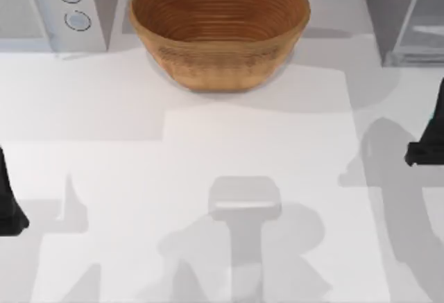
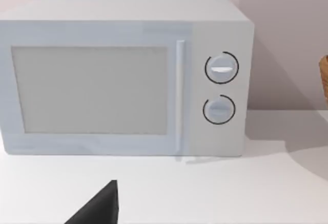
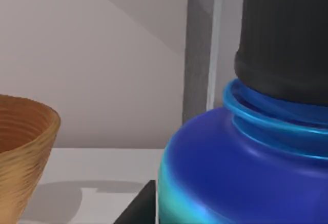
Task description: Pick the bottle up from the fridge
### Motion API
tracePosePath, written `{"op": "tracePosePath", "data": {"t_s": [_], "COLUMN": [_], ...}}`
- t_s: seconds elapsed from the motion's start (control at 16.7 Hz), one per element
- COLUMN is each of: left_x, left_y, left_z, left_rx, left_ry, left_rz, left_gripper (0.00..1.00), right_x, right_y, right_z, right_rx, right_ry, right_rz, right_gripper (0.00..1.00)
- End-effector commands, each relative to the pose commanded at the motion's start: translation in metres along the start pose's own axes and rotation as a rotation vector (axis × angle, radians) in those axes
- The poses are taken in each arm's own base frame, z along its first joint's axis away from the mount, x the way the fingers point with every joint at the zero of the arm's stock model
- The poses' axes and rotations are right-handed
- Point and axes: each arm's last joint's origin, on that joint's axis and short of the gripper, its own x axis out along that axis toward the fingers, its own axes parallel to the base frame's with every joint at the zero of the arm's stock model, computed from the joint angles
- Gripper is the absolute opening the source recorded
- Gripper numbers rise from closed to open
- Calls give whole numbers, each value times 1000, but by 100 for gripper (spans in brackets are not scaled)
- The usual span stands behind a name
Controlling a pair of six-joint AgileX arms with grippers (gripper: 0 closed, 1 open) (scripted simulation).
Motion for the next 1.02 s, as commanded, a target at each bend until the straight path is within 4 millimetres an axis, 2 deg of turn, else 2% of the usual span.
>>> {"op": "tracePosePath", "data": {"t_s": [0.24, 0.42, 0.6, 0.78, 1.02], "left_x": [0, 0, 0, 0, 0], "left_y": [0, 0, 0, 0, 0], "left_z": [0, 0, 0, 0, 0], "left_rx": [0, 0, 0, 0, 0], "left_ry": [0, 0, 0, 0, 0], "left_rz": [0, 0, 0, 0, 0], "left_gripper": [100, 100, 100, 100, 100], "right_x": [2, -13, -35, -54, -61], "right_y": [65, 113, 152, 176, 184], "right_z": [-31, -55, -75, -87, -90], "right_rx": [-58, -74, -46, 1, 23], "right_ry": [68, 66, 40, 19, 12], "right_rz": [2, 12, 20, 26, 29], "right_gripper": [0, 0, 0, 0, 0]}}
